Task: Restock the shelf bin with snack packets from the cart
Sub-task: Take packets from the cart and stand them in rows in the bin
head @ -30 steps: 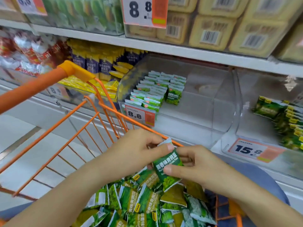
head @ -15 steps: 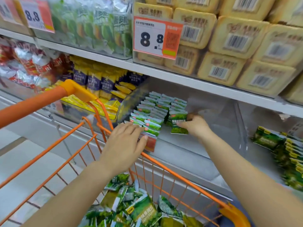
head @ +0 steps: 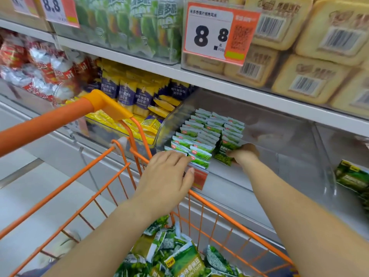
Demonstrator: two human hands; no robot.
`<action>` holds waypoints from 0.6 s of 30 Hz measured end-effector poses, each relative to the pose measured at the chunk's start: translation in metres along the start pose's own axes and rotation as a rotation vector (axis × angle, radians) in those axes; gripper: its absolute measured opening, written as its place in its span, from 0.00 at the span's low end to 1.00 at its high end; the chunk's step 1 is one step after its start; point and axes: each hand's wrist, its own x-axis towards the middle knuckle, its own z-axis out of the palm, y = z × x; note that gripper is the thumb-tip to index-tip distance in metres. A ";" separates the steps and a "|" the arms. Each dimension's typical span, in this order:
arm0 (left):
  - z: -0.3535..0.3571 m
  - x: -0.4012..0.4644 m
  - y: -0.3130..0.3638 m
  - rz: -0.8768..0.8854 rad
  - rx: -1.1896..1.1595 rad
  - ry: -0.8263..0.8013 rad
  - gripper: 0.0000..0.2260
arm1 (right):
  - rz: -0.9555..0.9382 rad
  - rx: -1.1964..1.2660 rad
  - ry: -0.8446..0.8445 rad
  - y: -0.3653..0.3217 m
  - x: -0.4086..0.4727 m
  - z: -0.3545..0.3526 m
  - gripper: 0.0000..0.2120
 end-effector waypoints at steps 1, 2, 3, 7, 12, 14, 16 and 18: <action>0.000 0.000 0.000 -0.001 0.004 0.003 0.21 | -0.019 -0.020 -0.010 -0.001 -0.001 0.000 0.17; 0.000 0.000 0.000 -0.003 0.006 0.003 0.21 | -0.036 -0.026 -0.018 -0.002 -0.002 0.001 0.16; 0.000 0.000 0.000 -0.003 0.009 0.007 0.21 | -0.052 -0.022 -0.018 -0.003 -0.001 0.002 0.15; 0.001 0.001 -0.001 0.002 0.006 0.017 0.21 | -0.100 -0.062 -0.013 -0.008 -0.001 0.006 0.22; 0.000 0.002 -0.002 0.020 0.006 -0.003 0.25 | -0.057 -0.016 -0.088 0.000 0.001 0.001 0.21; -0.005 0.002 -0.002 0.023 -0.006 -0.045 0.26 | -0.070 0.003 -0.083 0.001 -0.008 -0.007 0.21; -0.013 0.002 -0.001 0.020 -0.053 -0.114 0.24 | -0.160 0.003 -0.019 0.002 -0.027 -0.019 0.23; -0.024 0.002 0.002 0.004 -0.120 -0.156 0.22 | -0.323 -0.053 0.105 0.006 -0.058 -0.034 0.22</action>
